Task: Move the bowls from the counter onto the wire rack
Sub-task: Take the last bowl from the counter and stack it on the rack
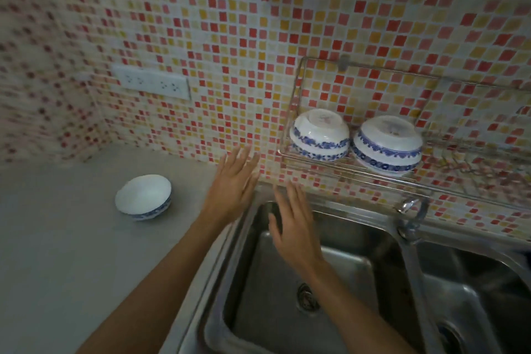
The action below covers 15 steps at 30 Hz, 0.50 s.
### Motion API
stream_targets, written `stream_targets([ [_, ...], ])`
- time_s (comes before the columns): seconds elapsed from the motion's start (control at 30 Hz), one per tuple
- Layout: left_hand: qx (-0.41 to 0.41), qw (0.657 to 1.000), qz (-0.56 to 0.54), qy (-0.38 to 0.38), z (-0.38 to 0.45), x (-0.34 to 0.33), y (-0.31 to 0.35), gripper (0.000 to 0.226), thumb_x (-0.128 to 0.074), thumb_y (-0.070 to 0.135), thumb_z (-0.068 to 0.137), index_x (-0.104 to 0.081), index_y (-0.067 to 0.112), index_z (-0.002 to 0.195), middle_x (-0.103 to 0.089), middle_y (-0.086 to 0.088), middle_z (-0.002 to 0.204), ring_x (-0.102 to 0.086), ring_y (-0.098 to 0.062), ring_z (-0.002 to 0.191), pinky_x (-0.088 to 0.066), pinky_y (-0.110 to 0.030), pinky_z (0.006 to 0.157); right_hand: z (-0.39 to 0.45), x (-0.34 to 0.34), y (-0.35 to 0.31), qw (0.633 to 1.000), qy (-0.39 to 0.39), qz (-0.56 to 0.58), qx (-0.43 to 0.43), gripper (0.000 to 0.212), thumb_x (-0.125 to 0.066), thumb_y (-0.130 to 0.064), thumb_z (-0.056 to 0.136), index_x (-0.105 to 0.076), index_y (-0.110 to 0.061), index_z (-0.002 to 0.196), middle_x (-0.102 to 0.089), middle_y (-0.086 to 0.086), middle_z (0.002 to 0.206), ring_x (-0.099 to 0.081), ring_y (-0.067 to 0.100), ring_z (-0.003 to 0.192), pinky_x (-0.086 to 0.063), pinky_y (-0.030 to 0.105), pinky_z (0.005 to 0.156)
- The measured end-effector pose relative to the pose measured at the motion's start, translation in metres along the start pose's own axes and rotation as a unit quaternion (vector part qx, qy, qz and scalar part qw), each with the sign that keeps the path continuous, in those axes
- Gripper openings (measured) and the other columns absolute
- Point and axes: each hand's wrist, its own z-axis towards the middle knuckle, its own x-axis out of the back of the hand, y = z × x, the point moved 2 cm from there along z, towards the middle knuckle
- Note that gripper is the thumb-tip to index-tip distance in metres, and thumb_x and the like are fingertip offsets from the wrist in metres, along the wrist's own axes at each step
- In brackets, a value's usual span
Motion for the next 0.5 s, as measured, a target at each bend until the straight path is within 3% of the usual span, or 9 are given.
stream_targets([
  [0.1, 0.115, 0.993, -0.006, 0.031, -0.026, 0.027, -0.087, 0.05, -0.029, 0.04, 0.099, -0.033, 0.019, 0.144, -0.025, -0.009, 0.156, -0.015, -0.029, 0.146, -0.01, -0.047, 0.118, 0.014, -0.059, -0.045, 0.996, -0.075, 0.035, -0.014, 0.057, -0.047, -0.03, 0.092, -0.037, -0.014, 0.145, -0.028, 0.015, 0.156, -0.021, 0.032, 0.145, -0.026, 0.048, 0.116],
  [0.27, 0.323, 0.945, -0.043, 0.031, -0.07, 0.053, -0.218, 0.054, -0.047, 0.031, 0.096, -0.035, 0.005, 0.142, -0.031, -0.021, 0.151, -0.023, -0.035, 0.141, -0.019, -0.045, 0.115, 0.06, -0.141, -0.104, 0.958, -0.209, 0.132, -0.144, 0.072, -0.053, -0.043, 0.091, -0.018, -0.026, 0.151, -0.012, 0.004, 0.161, -0.016, 0.026, 0.146, -0.022, 0.041, 0.116],
  [0.5, 0.479, 0.865, -0.151, -0.017, -0.104, 0.039, -0.31, 0.062, -0.051, 0.03, 0.095, -0.028, -0.001, 0.143, -0.033, -0.022, 0.149, -0.031, -0.034, 0.138, -0.025, -0.04, 0.114, 0.113, -0.217, -0.156, 0.89, -0.286, 0.206, -0.289, 0.082, -0.057, -0.056, 0.086, -0.022, -0.015, 0.148, -0.039, 0.017, 0.147, -0.04, 0.035, 0.133, -0.037, 0.043, 0.104],
])
